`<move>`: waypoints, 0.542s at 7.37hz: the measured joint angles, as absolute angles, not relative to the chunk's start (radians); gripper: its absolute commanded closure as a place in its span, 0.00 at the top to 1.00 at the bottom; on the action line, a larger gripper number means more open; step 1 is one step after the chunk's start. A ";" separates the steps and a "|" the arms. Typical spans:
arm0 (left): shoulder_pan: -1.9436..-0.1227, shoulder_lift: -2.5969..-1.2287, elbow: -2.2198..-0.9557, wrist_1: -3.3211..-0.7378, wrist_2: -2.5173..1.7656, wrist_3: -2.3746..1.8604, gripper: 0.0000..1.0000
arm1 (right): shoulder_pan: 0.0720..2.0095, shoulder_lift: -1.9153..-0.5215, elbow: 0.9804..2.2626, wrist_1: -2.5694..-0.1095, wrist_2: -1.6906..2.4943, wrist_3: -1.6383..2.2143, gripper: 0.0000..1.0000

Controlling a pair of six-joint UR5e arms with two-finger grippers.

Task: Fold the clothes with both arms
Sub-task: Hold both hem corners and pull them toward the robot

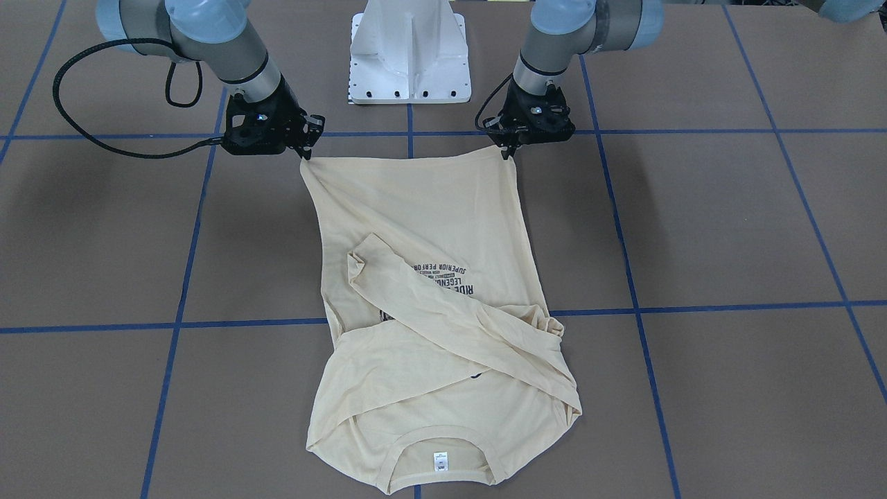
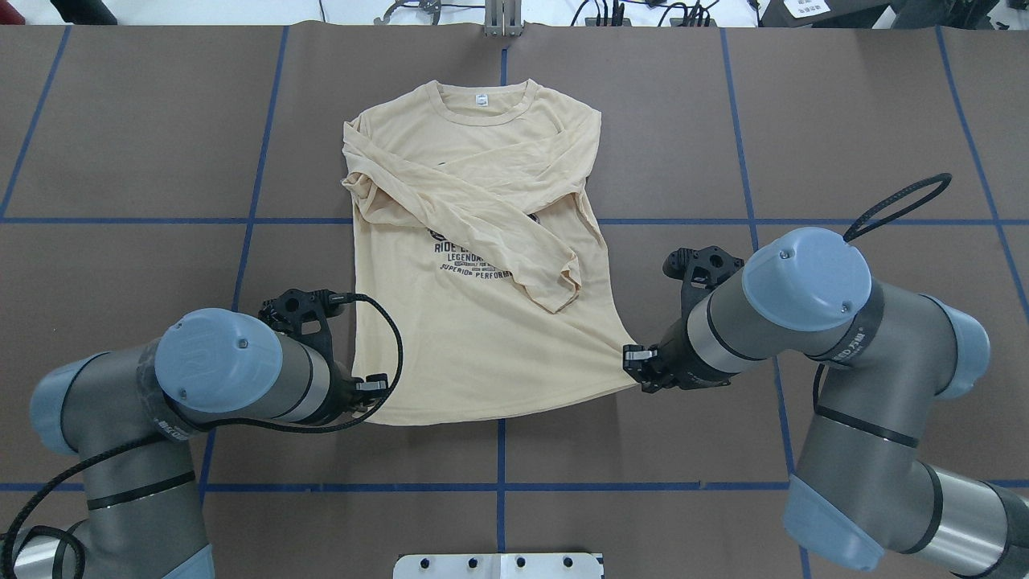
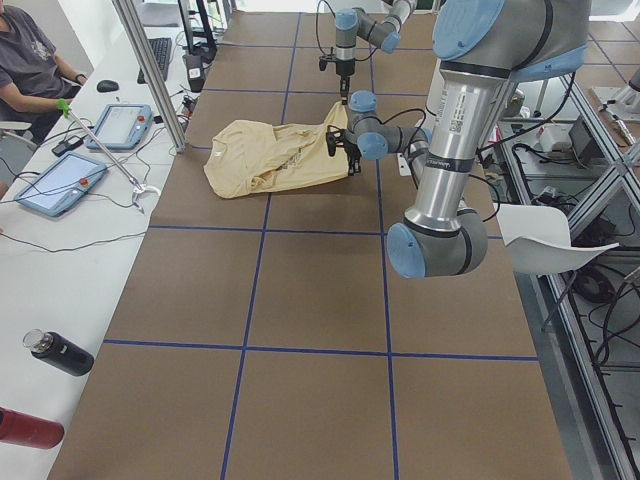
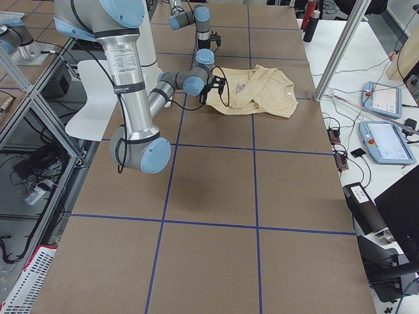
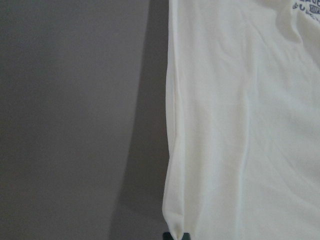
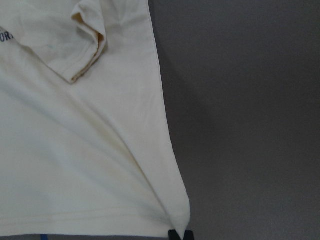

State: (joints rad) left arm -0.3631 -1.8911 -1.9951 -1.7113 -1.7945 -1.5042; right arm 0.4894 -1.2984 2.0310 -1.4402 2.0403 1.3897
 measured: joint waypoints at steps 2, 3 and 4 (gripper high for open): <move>-0.324 -1.842 -2.056 -1.699 -1.795 -1.506 0.00 | 0.443 -1.330 2.059 -1.439 2.081 1.410 0.00; -0.302 -1.800 -2.118 -1.680 -1.798 -1.506 0.00 | 0.417 -1.335 2.067 -1.439 2.086 1.429 0.00; -0.285 -1.773 -2.167 -1.655 -1.814 -1.506 0.00 | 0.402 -1.339 2.076 -1.438 2.092 1.440 0.00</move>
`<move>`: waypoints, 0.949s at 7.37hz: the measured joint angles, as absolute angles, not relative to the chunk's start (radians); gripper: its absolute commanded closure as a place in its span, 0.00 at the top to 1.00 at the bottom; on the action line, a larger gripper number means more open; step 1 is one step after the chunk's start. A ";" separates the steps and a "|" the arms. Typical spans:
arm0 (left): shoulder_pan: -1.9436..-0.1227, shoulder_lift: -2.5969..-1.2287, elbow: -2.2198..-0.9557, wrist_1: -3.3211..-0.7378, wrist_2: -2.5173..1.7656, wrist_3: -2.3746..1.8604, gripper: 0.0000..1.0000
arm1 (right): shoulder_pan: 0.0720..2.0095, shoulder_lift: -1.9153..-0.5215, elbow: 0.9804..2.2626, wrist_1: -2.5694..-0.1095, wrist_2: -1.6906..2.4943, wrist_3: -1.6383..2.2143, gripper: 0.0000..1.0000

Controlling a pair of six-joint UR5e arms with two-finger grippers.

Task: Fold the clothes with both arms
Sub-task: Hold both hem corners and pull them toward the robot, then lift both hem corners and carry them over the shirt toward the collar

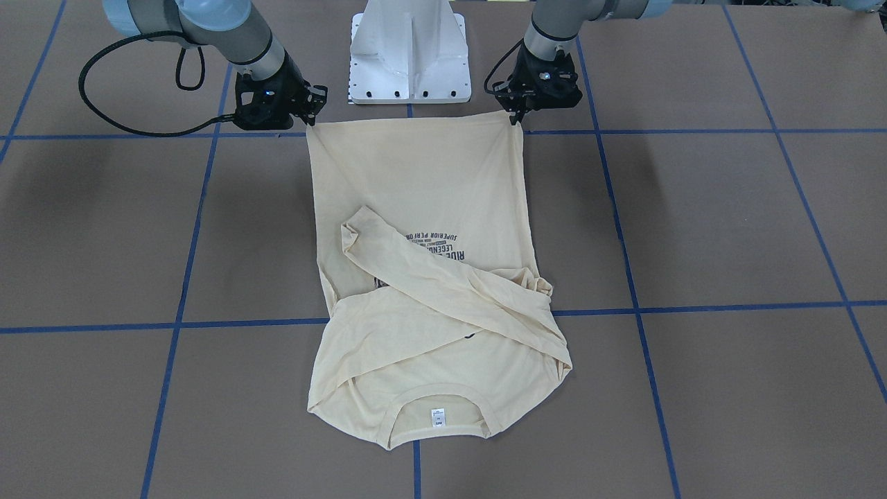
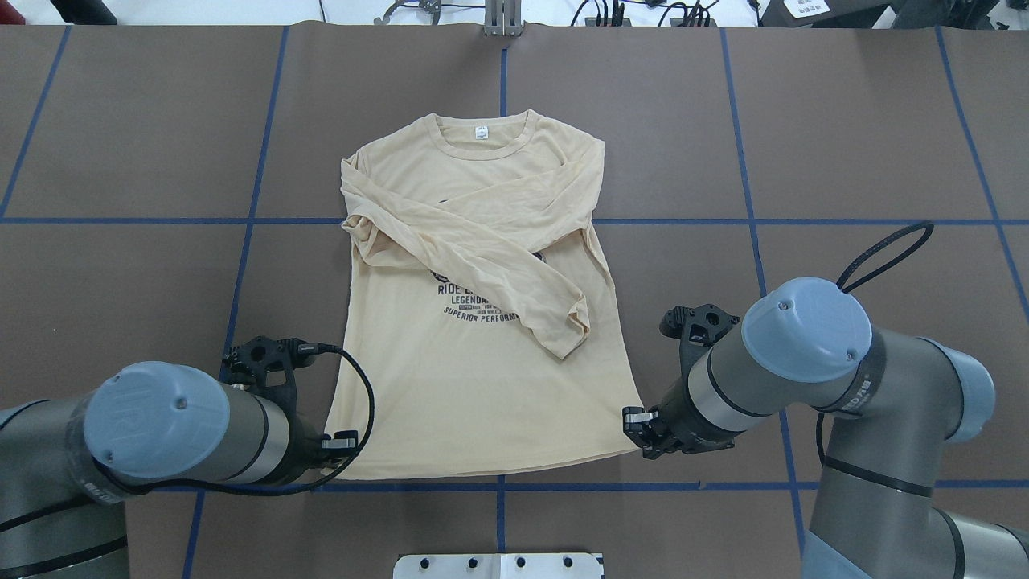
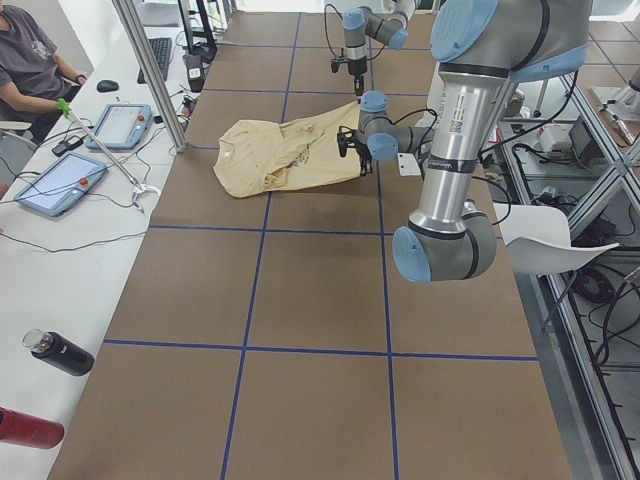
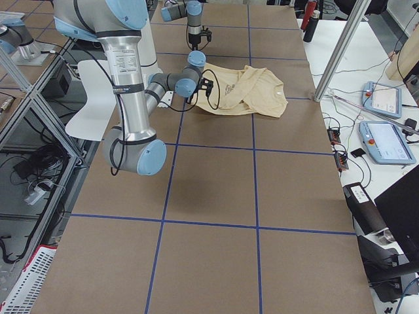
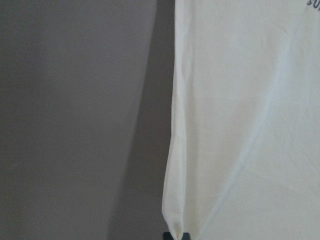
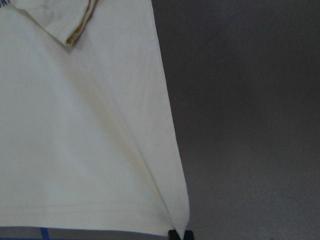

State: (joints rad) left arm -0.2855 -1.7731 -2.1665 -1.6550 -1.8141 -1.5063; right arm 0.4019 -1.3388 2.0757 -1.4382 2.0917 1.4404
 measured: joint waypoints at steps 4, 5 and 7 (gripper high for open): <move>-0.352 -1.804 -2.172 -1.623 -1.860 -1.476 0.00 | 0.578 -1.299 2.067 -1.413 2.189 1.425 0.00; -0.453 -1.838 -2.161 -1.612 -1.879 -1.419 0.00 | 0.654 -1.259 2.036 -1.408 2.238 1.420 0.00; -0.694 -1.927 -2.106 -1.541 -1.975 -1.247 0.00 | 0.752 -1.151 1.933 -1.405 2.270 1.414 0.00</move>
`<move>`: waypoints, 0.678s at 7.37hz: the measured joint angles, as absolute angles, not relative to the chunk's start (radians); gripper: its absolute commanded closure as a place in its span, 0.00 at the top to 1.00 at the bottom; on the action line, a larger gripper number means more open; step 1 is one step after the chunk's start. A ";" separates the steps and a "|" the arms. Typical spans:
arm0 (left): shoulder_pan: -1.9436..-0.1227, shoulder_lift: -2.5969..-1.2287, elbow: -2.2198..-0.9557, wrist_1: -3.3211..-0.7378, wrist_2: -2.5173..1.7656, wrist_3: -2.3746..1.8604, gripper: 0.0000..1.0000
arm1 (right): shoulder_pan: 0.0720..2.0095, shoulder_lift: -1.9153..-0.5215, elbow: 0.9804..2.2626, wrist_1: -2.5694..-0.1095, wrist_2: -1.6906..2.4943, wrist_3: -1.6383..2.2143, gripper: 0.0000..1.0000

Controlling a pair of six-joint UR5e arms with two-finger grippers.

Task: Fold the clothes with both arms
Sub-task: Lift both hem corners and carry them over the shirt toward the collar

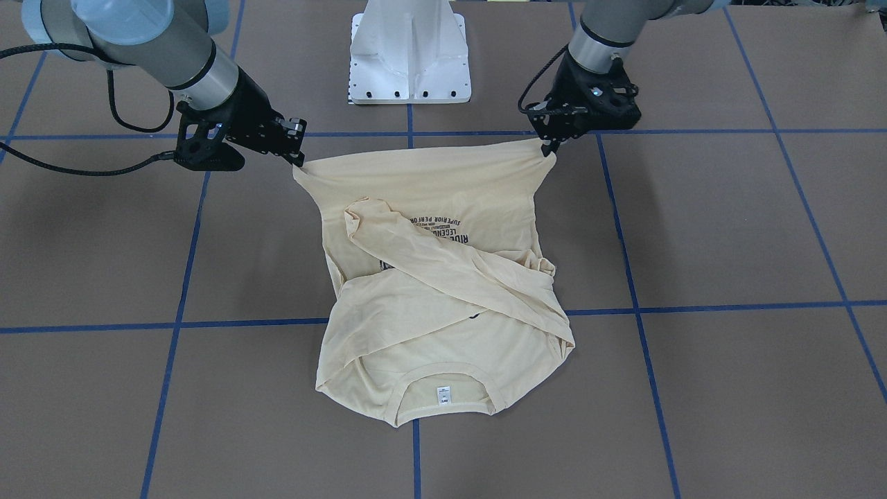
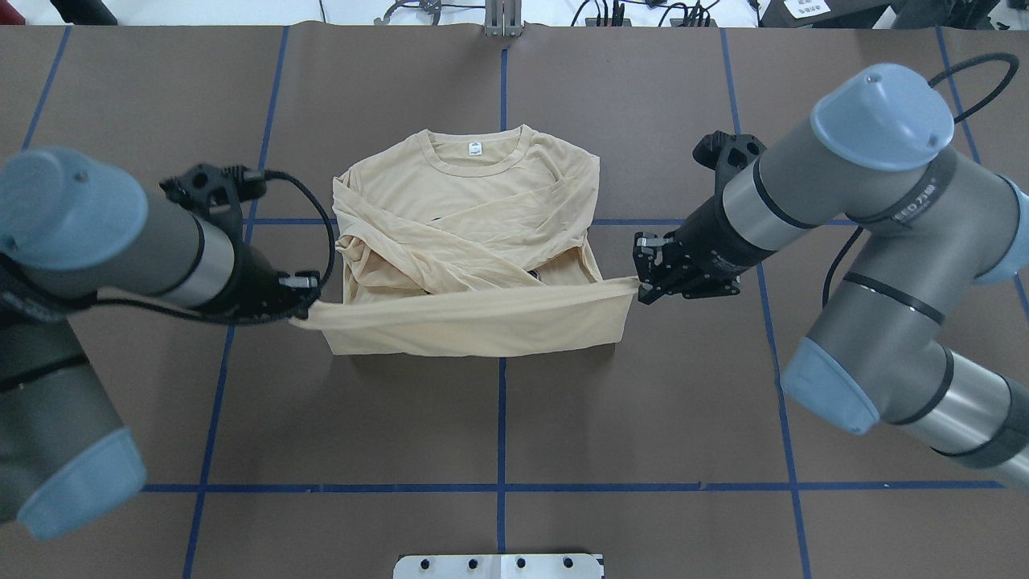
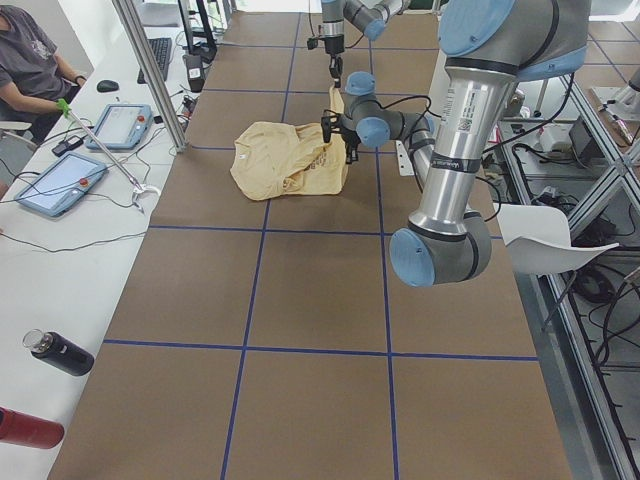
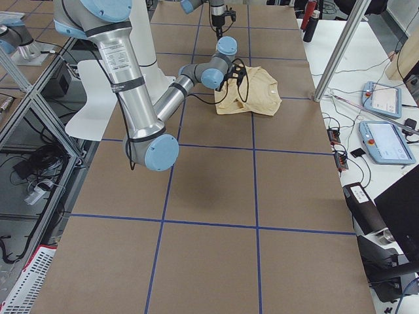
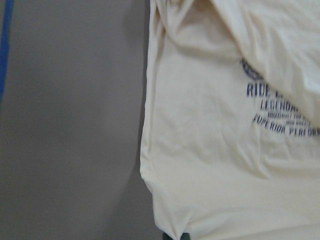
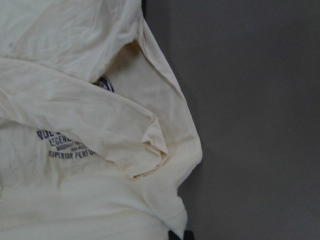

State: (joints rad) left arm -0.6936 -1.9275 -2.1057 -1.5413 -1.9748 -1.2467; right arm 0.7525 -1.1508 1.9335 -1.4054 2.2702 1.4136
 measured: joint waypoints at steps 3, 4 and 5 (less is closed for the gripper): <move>-0.863 -2.060 -1.912 -1.504 -2.033 -1.108 0.00 | 0.844 -0.984 1.696 -1.404 2.274 1.344 0.00; -0.873 -2.095 -1.819 -1.558 -2.033 -1.103 0.00 | 0.863 -0.910 1.593 -1.401 2.272 1.334 0.00; -0.875 -2.114 -1.734 -1.631 -2.032 -1.102 0.00 | 0.876 -0.854 1.502 -1.371 2.262 1.329 0.00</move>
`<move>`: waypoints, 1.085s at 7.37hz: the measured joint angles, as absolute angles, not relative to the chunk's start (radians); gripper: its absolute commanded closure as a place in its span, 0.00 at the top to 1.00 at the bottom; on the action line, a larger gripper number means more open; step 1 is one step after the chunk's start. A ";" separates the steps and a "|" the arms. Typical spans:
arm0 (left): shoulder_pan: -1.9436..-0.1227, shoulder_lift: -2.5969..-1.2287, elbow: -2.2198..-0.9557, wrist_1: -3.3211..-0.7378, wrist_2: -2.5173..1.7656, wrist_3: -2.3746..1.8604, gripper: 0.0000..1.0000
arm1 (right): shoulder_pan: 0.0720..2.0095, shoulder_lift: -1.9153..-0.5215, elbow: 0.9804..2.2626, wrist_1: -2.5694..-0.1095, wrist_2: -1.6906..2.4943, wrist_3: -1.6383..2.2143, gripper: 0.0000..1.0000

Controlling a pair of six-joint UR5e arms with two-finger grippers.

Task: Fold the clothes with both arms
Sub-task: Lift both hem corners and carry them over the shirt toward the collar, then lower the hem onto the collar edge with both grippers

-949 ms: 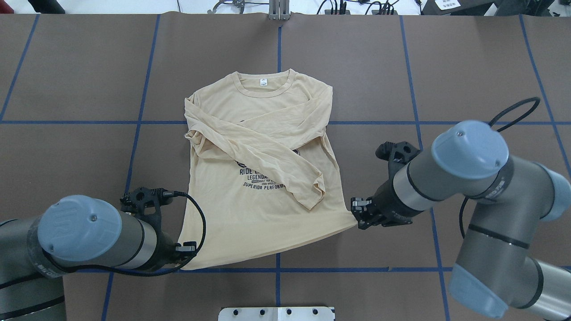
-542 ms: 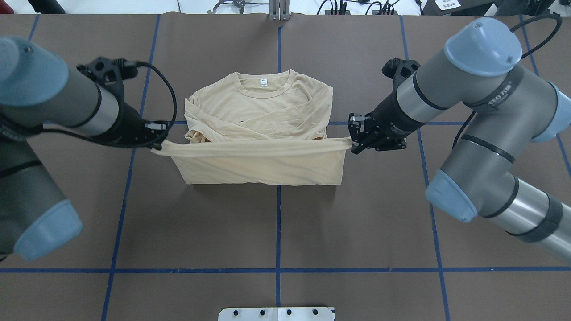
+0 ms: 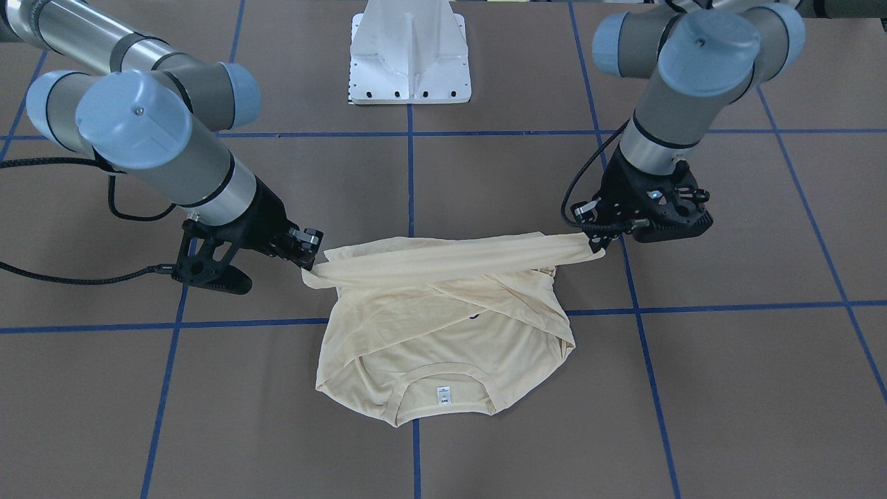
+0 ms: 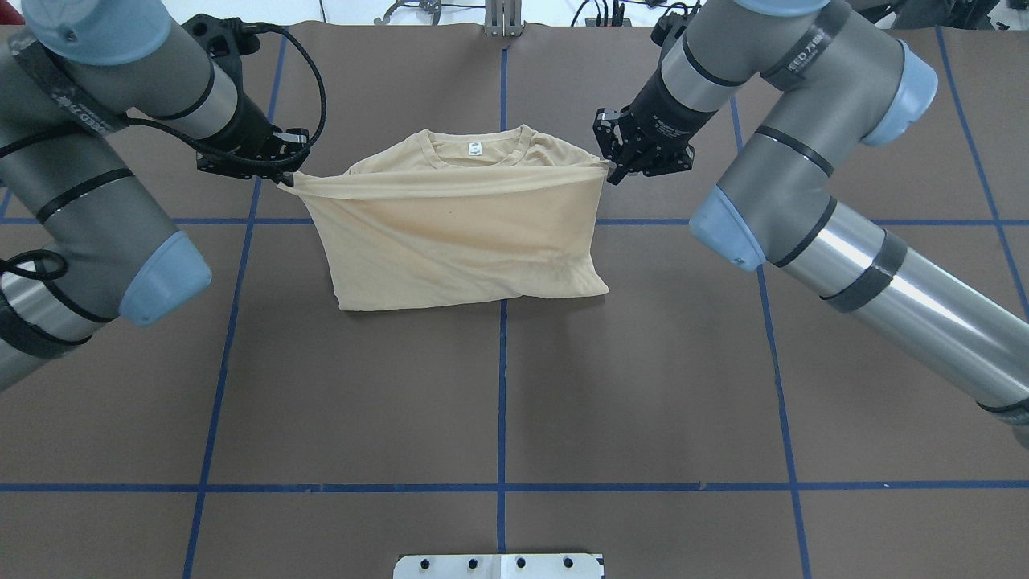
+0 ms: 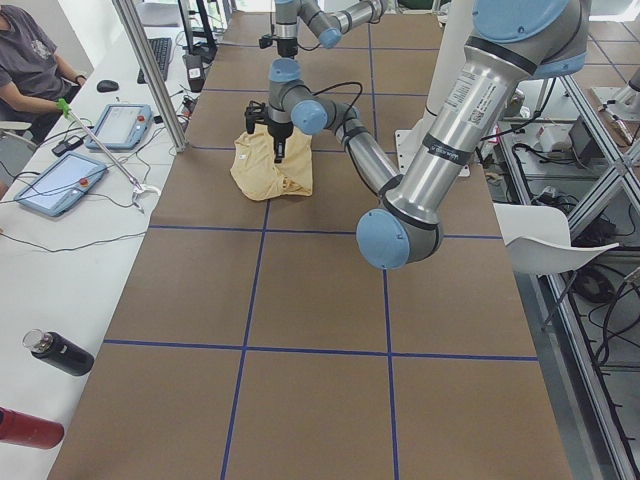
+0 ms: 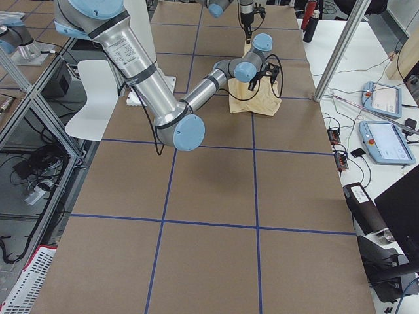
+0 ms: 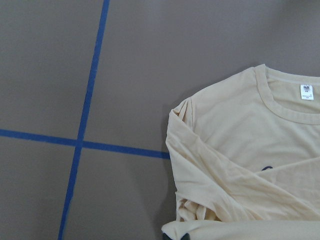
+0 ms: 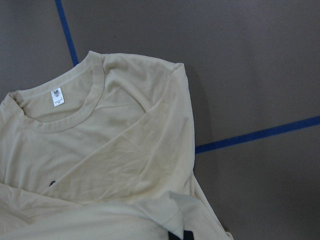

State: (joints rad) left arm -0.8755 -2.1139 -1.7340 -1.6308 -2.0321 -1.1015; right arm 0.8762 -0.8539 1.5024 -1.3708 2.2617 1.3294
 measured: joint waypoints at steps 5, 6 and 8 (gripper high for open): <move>-0.872 -2.134 -1.456 -1.981 -2.031 -1.139 0.00 | 0.876 -0.743 1.156 -1.125 2.147 1.330 0.00; -0.871 -2.152 -1.379 -2.071 -2.030 -1.172 0.00 | 0.868 -0.741 1.129 -1.103 2.140 1.330 0.00; -0.868 -2.184 -1.305 -2.138 -2.030 -1.201 0.00 | 0.842 -0.737 1.108 -1.086 2.125 1.330 0.00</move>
